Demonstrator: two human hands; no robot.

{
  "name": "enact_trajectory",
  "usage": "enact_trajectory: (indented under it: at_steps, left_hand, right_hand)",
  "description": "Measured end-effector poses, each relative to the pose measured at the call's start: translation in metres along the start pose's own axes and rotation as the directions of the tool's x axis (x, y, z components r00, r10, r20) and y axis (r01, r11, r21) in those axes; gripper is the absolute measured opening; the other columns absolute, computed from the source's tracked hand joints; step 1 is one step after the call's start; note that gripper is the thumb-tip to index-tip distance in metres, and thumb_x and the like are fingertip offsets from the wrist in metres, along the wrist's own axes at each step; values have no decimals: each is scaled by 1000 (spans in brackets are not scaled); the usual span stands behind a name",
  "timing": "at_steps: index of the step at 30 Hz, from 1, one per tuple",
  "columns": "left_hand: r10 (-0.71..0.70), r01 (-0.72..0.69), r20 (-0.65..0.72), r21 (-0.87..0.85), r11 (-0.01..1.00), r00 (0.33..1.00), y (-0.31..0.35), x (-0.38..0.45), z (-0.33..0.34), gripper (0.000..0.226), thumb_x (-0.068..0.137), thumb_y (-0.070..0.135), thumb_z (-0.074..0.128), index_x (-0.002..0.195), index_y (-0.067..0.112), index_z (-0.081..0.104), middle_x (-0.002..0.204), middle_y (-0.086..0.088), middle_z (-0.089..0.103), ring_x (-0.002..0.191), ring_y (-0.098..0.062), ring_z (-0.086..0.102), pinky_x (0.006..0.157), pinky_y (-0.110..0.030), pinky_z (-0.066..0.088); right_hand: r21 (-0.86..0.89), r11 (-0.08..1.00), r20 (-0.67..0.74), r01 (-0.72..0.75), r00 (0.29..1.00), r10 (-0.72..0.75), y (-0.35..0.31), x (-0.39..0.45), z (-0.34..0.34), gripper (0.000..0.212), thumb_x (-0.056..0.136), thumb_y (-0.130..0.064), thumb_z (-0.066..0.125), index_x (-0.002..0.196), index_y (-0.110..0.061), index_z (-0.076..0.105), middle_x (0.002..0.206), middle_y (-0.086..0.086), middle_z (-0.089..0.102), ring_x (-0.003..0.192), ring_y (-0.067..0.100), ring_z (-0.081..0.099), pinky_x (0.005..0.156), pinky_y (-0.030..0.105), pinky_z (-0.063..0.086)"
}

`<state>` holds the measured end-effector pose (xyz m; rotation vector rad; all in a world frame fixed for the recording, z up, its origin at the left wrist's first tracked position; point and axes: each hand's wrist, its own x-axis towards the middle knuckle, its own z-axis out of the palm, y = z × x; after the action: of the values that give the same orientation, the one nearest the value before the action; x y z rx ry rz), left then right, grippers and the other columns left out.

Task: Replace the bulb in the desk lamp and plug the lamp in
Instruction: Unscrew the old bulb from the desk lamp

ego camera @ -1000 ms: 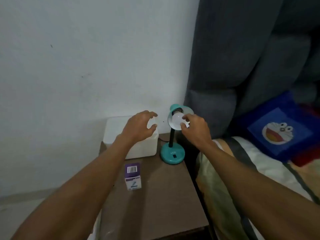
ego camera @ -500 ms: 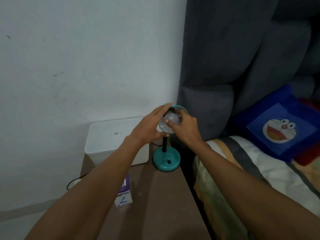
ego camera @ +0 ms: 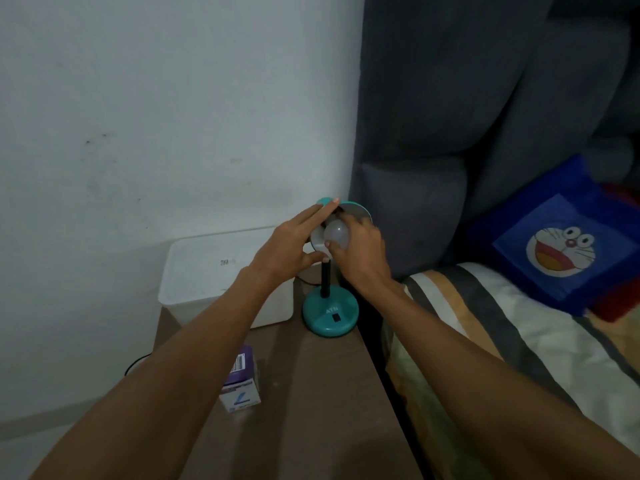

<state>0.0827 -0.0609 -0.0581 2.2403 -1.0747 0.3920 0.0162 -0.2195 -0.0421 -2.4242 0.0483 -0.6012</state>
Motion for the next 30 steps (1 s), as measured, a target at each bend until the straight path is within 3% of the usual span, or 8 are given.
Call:
enact_trajectory:
  at_steps: [3, 6, 12, 17, 22, 26, 28, 30]
  left_hand:
    - [-3, 3, 15, 0, 1000, 1000, 1, 3, -1, 105, 80, 14, 90, 164, 23, 27, 163, -7, 40, 147, -25, 45, 110, -47, 52]
    - [-5, 5, 22, -1, 1000, 1000, 1, 5, 2, 106, 79, 13, 90, 164, 25, 26, 164, -6, 40, 148, -25, 44, 110, -48, 52]
    - [-13, 13, 10, -3, 1000, 1000, 2, 6, 1, 106, 79, 15, 90, 163, 25, 27, 163, -4, 41, 146, -25, 46, 109, -45, 53]
    - [-13, 13, 8, -24, 1000, 1000, 3, 6, 2, 105, 79, 12, 90, 163, 26, 28, 163, -4, 42, 147, -23, 45, 109, -45, 52]
    - [-27, 28, 7, -38, 999, 1000, 2, 5, 1, 107, 78, 14, 91, 163, 27, 27, 162, -2, 42, 143, -22, 48, 108, -42, 54]
    - [-28, 28, 11, -43, 999, 1000, 2, 6, 1, 106, 79, 12, 90, 163, 28, 28, 163, -1, 41, 145, -21, 47, 108, -42, 54]
    - [-39, 40, 13, -49, 998, 999, 2, 5, 2, 108, 77, 11, 91, 163, 30, 27, 163, -2, 42, 145, -22, 48, 107, -42, 55]
    - [-47, 47, 4, -51, 998, 999, 2, 4, 2, 108, 77, 11, 91, 163, 28, 27, 162, -2, 42, 144, -23, 48, 107, -43, 54]
  right_hand:
    - [110, 987, -65, -120, 990, 127, -5, -5, 3, 61, 87, -35, 73, 139, -13, 49, 129, 12, 61, 112, 29, 62, 89, 36, 52]
    - [171, 946, -31, -274, 959, 283, -9, -4, 2, 55, 89, -39, 71, 131, -8, 54, 121, 16, 64, 108, 33, 65, 83, 35, 51]
    - [2, 993, -56, -117, 992, 117, -10, -9, 3, 63, 84, -17, 75, 140, -22, 47, 133, 13, 40, 115, 33, 53, 93, 38, 49]
    - [183, 951, -65, -249, 962, 264, -8, -8, 4, 53, 92, -37, 67, 135, -9, 52, 123, 16, 63, 110, 31, 64, 81, 29, 47]
    - [95, 984, -59, -151, 986, 157, -8, -7, 3, 56, 85, -22, 76, 136, -19, 51, 132, 10, 42, 114, 30, 56, 93, 36, 50]
    - [166, 964, -84, -206, 972, 222, -9, -8, 5, 56, 90, -39, 70, 135, -12, 52, 128, 13, 57, 111, 28, 61, 85, 32, 49]
    - [168, 957, -48, -235, 968, 246, -9, -3, 2, 50, 91, -37, 70, 130, -10, 56, 123, 14, 63, 109, 29, 64, 82, 29, 48]
    - [126, 969, -16, -213, 976, 217, -9, 0, -1, 52, 88, -28, 75, 133, -14, 54, 130, 13, 53, 114, 29, 59, 88, 33, 48]
